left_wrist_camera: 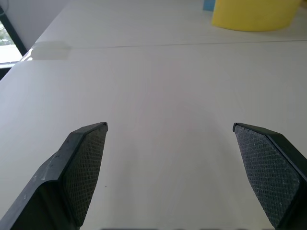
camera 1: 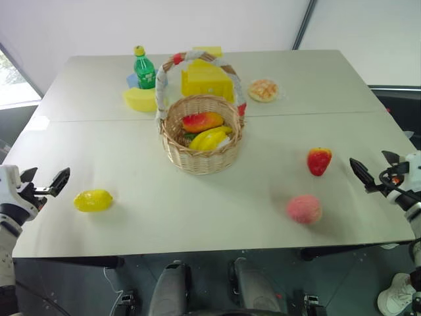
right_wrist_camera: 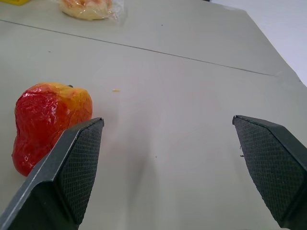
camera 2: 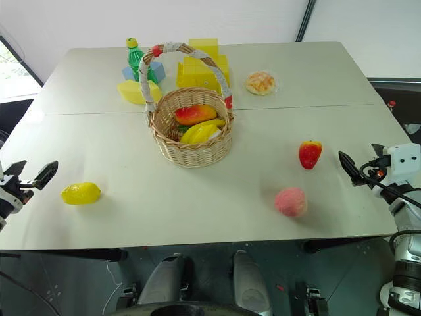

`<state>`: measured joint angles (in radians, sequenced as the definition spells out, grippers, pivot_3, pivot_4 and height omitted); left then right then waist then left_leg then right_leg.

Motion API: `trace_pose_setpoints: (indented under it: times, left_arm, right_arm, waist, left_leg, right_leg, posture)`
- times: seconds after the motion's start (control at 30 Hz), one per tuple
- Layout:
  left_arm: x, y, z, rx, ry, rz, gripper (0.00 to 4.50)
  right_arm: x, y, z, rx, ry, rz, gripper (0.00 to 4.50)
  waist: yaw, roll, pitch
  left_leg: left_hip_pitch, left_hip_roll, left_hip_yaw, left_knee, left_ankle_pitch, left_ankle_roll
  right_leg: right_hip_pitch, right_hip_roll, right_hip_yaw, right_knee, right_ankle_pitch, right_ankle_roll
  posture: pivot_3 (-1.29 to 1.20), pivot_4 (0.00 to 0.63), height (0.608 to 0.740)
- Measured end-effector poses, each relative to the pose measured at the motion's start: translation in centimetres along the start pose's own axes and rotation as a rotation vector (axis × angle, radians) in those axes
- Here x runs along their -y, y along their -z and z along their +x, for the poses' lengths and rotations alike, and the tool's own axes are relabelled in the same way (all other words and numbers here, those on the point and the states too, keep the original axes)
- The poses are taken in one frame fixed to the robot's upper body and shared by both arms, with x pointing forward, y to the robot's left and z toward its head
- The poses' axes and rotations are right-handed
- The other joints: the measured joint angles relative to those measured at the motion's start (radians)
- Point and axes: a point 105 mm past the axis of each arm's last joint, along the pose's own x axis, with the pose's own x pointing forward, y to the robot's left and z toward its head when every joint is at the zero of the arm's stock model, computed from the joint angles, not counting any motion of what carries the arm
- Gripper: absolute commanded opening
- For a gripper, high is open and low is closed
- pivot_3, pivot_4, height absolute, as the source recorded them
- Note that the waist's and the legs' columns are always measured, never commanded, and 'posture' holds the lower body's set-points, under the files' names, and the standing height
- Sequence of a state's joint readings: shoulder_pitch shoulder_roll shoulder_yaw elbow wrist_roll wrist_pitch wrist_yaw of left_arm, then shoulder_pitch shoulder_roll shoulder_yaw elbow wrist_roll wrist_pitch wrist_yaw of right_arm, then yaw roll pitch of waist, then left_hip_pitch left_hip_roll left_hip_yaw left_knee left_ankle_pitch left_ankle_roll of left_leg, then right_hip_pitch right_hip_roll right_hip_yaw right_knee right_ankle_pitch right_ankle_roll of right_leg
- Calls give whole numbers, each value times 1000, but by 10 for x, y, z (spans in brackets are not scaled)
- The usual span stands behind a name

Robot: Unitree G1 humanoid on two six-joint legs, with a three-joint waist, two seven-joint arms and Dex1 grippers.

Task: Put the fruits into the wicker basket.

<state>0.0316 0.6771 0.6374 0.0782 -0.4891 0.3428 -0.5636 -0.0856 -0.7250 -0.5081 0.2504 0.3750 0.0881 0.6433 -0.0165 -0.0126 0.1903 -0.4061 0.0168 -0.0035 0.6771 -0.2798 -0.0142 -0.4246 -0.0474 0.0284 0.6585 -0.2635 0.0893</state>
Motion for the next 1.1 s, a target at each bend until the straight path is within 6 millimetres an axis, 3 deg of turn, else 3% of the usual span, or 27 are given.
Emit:
trace_pose_setpoints:
  times: [0.33, 0.47, 0.67, 0.73, 0.87, 1.03, 1.1]
  left_arm:
    - [3, -1, 2, 2, 13, -2, 4500]
    - [12, -2, 6, -15, 56, 8, 4500]
    - [43, -33, 11, -3, 276, 126, 4500]
    - [59, -34, 10, -35, 389, 159, 4500]
    - [85, -33, 4, -151, 628, 295, 4500]
    - [90, -30, -9, -328, 838, 513, 4500]
    - [89, -29, -12, -372, 887, 573, 4500]
  right_arm:
    - [-1, -2, 1, 12, 3, -2, 4487]
    - [-18, -23, 5, 57, -81, -18, 4487]
    - [-87, -75, 4, 115, -429, -73, 4487]
    - [-122, -88, -3, 118, -594, -99, 4487]
    - [-191, -97, -19, 108, -899, -123, 4487]
    - [-230, -112, -17, 181, -1038, -116, 4487]
    - [-240, -110, -18, 179, -1071, -108, 4487]
  waist:
    - [0, 0, 0]
    - [0, 0, 0]
    - [0, 0, 0]
    - [0, 0, 0]
    - [-1, 0, 0]
    - [0, 0, 0]
    - [2, 0, 0]
  left_leg:
    - [0, 0, 0, 0, 0, 0]
    - [0, 0, 0, 0, 0, 0]
    - [0, 0, -1, 0, 0, 0]
    - [0, 0, -1, 0, 0, 0]
    - [0, 1, -1, 0, 0, 0]
    - [0, 0, -1, 0, 0, 0]
    - [-1, 0, -1, 0, 0, 0]
  right_leg:
    - [0, 0, 0, 0, 0, 0]
    - [0, 0, 0, 1, 0, 0]
    - [0, -1, 0, 1, 0, 0]
    - [0, 0, 0, 1, 0, 0]
    - [0, 0, 0, 0, 0, 0]
    - [-1, 1, -1, 0, -2, -4]
    - [-1, 0, -1, 0, -2, -3]
  posture:
    - [0, 150, 740]
    - [0, 150, 740]
    - [0, 150, 740]
    - [0, 150, 740]
    - [0, 150, 740]
    - [0, 150, 740]
    - [0, 150, 740]
